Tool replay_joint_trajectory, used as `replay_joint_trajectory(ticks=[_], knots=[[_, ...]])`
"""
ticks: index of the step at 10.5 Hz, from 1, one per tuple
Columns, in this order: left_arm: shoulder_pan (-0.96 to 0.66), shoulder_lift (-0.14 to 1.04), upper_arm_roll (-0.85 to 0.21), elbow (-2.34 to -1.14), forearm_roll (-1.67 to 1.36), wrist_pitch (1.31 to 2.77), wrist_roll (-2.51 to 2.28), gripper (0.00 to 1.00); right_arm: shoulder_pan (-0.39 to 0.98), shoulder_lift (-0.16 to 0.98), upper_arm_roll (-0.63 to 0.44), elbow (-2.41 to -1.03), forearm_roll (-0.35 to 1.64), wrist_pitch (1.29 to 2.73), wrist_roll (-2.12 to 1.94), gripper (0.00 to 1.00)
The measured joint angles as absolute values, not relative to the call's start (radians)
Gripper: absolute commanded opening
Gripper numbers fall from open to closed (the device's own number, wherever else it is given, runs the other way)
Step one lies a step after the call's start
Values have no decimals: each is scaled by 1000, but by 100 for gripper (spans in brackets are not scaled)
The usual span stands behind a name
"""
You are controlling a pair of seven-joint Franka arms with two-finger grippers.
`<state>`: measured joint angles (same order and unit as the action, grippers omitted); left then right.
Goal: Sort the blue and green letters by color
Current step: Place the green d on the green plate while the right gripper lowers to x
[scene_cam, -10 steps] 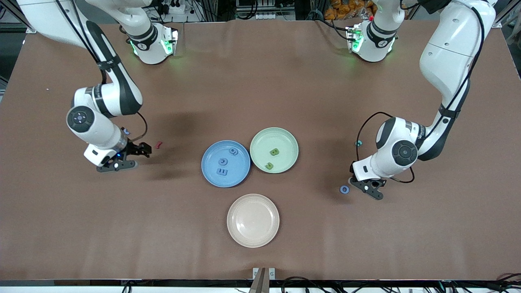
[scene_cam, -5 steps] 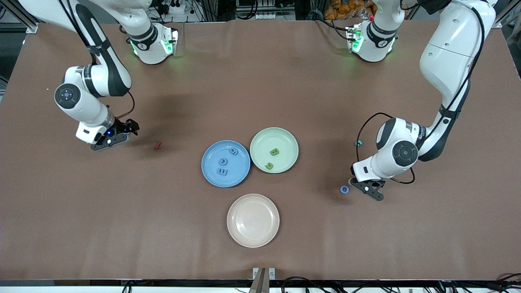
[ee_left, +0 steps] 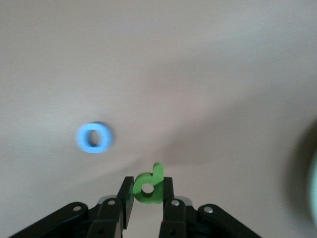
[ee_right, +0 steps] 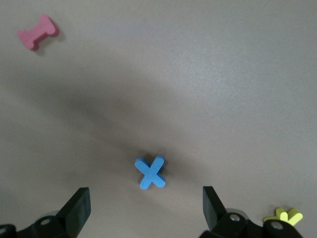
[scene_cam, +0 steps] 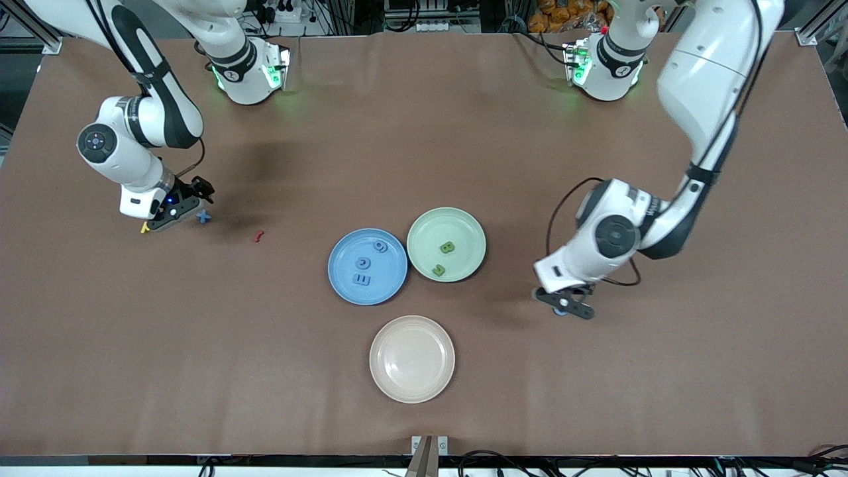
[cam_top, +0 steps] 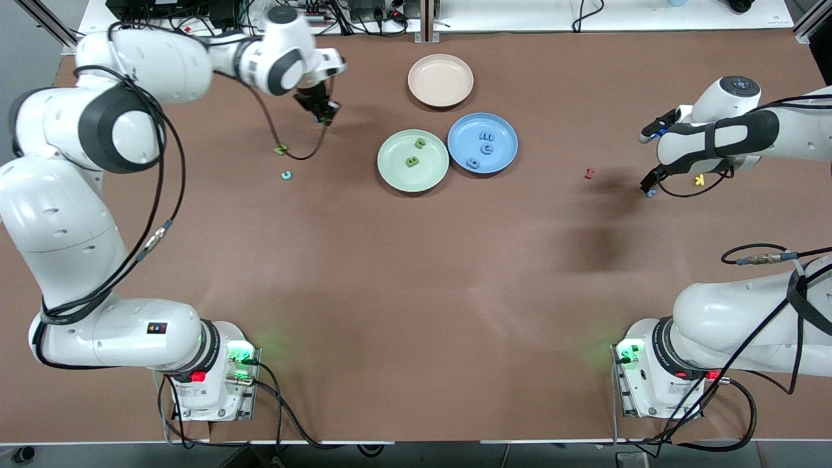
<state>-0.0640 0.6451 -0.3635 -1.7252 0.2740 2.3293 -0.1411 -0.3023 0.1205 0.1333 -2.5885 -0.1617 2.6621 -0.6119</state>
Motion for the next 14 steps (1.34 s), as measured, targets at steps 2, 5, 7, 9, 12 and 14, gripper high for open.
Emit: replay_joint_trajectory(ticks=[2,5,7,9,12,14], knots=[[-202,629,-366,-1694,274,2290,-383,0,-304,121,138,-2614,-162,2695,-628,100],[-356,642,-363,-1664,268,2290,-639,38,-303,141,144,-2649,-162,2774,-632,100],[-390,652,-362,-1655,201,2290,-676,100,-303,165,146,-2658,-164,2823,-635,100],[-408,654,-361,-1648,183,2283,-742,100,-303,196,146,-2659,-177,2855,-636,100],[-347,620,-346,-1619,183,2148,-691,100,-307,212,145,-2659,-190,2877,-637,100],[-238,563,-346,-1629,183,2047,-500,100,-327,222,143,-2659,-220,2887,-637,100]])
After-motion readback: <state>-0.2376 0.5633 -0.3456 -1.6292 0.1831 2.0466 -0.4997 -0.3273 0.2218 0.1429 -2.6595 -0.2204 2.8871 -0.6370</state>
